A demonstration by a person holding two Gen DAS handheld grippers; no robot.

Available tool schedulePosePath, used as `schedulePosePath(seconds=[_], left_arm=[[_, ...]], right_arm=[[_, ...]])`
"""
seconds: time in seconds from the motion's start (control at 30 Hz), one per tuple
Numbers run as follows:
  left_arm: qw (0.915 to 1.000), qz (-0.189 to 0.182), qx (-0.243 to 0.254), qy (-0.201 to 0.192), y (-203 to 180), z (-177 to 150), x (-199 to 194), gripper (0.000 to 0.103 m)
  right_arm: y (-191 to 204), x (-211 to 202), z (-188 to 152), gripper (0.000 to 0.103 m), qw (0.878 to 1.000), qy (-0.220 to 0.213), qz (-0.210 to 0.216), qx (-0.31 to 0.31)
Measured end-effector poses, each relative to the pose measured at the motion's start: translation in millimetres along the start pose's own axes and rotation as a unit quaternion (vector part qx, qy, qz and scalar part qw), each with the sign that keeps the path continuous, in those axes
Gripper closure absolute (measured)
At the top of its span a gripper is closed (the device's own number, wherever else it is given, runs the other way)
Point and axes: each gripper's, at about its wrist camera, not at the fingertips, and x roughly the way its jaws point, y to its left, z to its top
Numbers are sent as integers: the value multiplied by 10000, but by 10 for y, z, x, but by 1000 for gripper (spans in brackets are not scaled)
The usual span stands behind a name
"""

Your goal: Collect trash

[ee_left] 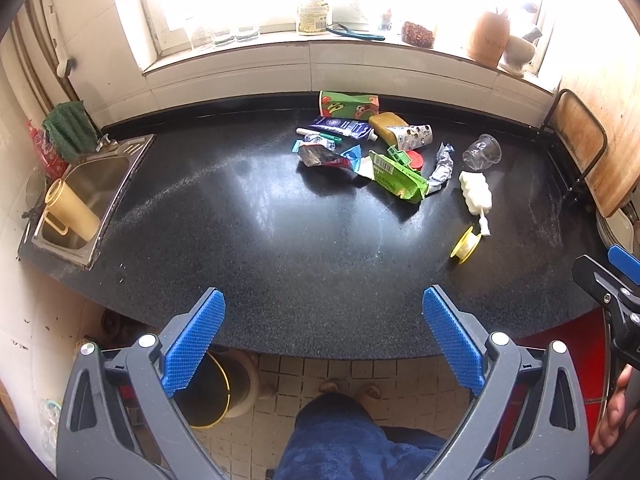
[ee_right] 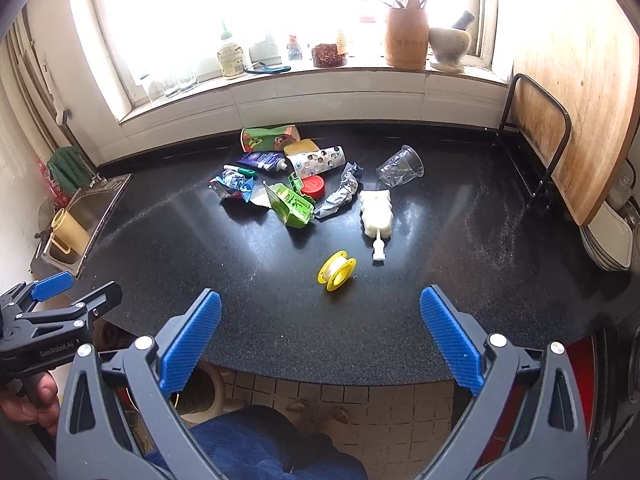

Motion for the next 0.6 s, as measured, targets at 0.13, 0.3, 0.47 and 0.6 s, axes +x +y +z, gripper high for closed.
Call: schedulePosePath(seconds=[0.13, 0.3, 0.47, 0.6], left_arm=[[10000, -75, -3, -46, 0, 69, 35, 7], [9999, -138, 0, -20, -9, 99, 97, 7], [9998, -190, 16, -19, -25, 131, 127, 7], [9998, -221, -6, -9, -24, 154, 152, 7]], right_arm=[[33, 11, 20, 6, 10000, -13, -41, -52], [57, 43, 19, 6, 10000, 7, -49, -48], [83, 44, 56, 6, 9999, 8, -34, -95], [92, 59, 79, 6, 9999, 5, -12, -99]])
